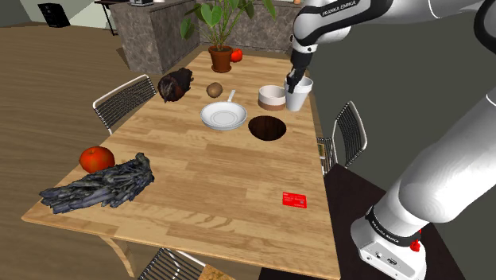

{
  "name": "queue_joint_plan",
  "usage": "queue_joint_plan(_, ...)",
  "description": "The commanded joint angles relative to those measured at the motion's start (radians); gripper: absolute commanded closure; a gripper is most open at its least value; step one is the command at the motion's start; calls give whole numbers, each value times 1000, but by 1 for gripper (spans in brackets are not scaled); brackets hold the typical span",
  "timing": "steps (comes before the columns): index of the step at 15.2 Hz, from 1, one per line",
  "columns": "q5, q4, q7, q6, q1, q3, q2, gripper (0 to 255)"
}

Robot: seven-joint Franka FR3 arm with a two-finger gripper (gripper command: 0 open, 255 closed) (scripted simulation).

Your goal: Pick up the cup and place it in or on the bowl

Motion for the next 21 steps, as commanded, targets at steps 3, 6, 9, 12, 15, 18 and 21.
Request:
queue_joint_plan(3, -2, 52, 89, -46, 40, 48, 6, 255)
queue_joint_plan(6, -2, 103, 155, -81, 71, 84, 23, 255)
queue_joint_plan(9, -3, 164, 219, -118, 101, 118, 48, 255)
queue_joint_plan(12, -3, 153, 230, -98, 106, 123, 56, 255)
queue_joint_plan(15, -2, 121, 230, -59, 106, 123, 64, 255)
queue_joint_plan(18, -1, 91, 230, -20, 106, 122, 73, 255)
queue_joint_plan(21, 0, 63, 229, 19, 106, 122, 84, 255)
